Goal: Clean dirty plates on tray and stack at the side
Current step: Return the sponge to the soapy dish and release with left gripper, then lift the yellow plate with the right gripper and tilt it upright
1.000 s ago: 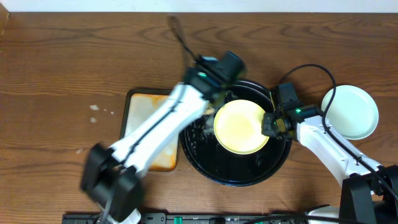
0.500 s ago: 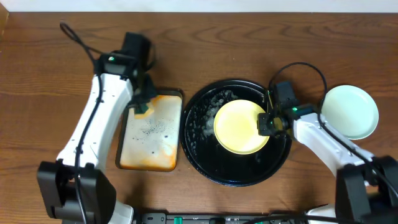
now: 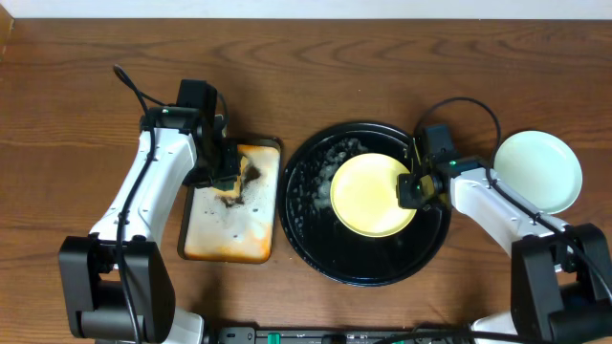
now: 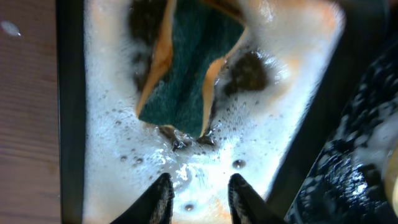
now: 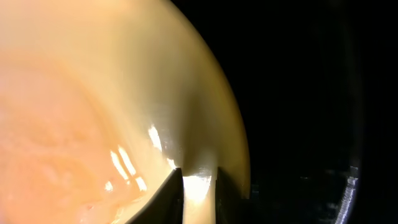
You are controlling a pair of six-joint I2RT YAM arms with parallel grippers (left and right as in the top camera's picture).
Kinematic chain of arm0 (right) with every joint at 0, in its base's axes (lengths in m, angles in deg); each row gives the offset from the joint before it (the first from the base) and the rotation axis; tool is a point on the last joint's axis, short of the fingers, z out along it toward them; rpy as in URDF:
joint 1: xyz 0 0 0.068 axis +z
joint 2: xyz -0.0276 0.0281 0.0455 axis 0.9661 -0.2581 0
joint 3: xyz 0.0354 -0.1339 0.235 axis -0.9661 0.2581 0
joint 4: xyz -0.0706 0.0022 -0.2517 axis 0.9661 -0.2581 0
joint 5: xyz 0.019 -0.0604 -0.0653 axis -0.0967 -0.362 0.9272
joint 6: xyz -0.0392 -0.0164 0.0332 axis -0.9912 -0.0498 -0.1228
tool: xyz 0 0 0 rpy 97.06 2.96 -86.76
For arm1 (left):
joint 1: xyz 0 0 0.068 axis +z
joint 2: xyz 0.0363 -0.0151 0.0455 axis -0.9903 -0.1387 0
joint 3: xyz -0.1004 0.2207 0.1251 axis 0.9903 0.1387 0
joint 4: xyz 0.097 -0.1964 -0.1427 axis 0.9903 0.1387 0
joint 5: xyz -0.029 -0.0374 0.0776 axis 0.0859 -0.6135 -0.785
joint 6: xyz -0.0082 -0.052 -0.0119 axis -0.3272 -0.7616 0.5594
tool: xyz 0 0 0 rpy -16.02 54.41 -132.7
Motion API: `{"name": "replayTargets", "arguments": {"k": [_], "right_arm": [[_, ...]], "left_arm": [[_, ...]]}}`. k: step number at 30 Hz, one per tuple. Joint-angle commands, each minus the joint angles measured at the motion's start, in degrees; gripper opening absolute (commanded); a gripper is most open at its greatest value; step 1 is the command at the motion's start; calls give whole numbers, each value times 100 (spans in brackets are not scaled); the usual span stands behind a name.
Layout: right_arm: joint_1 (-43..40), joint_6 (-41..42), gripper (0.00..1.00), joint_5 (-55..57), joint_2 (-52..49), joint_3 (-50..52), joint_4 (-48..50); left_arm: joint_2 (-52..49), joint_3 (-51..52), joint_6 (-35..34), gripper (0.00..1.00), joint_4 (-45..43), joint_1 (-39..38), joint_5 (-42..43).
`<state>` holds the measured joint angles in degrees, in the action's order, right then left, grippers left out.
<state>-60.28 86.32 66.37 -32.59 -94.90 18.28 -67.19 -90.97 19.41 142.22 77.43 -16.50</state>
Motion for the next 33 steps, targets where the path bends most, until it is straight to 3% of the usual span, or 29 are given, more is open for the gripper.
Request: {"name": "replayTargets", "arguments": {"k": [1, 6, 11, 20, 24, 33], "right_arm": [[-155, -295, 21, 240, 267, -20, -181], [-387, -708, 29, -168, 793, -20, -162], [-629, -791, 29, -177, 634, 24, -264], [-647, -787, 21, -634, 4, 28, 4], [-654, -715, 2, -627, -70, 24, 107], [-557, -601, 1, 518, 632, -708, -903]], "left_arm": [[-11, 50, 105, 42, 103, 13, 72], [-11, 48, 105, 62, 72, 15, 72], [-11, 48, 103, 79, 39, 13, 72], [-11, 48, 105, 82, 44, 15, 70], [-11, 48, 103, 82, 44, 15, 70], [-11, 48, 105, 82, 44, 15, 70]]}}
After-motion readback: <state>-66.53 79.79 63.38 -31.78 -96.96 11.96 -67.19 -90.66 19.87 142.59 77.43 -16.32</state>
